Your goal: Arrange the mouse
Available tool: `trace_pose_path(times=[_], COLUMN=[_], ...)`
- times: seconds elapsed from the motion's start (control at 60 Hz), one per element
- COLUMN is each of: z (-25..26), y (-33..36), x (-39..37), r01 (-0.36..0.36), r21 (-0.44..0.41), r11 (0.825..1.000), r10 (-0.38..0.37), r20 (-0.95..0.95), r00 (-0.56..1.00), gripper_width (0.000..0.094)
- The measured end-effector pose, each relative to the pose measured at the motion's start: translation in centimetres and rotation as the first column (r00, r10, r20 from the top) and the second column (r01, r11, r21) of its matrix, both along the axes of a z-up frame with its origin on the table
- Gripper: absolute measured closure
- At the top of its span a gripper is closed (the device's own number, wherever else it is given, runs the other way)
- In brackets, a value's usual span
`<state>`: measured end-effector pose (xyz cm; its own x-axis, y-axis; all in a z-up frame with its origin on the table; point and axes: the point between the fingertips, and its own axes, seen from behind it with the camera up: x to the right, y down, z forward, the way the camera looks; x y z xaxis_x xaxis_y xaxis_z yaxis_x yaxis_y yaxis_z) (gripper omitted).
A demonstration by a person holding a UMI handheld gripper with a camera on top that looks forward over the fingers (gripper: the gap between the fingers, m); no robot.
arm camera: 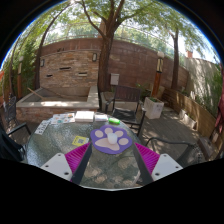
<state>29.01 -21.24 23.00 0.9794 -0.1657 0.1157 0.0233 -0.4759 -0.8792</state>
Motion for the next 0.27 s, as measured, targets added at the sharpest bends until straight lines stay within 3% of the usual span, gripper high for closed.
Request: trace_pose_path(times=[0.267], z=[0.4], y=[-3.4], x=[-1.4], r01=[0.012], r21=[-0.006], r11=[1.0], r10=[-0.012], r20=[-0.011], r00=[1.0], gripper_width=[0.009])
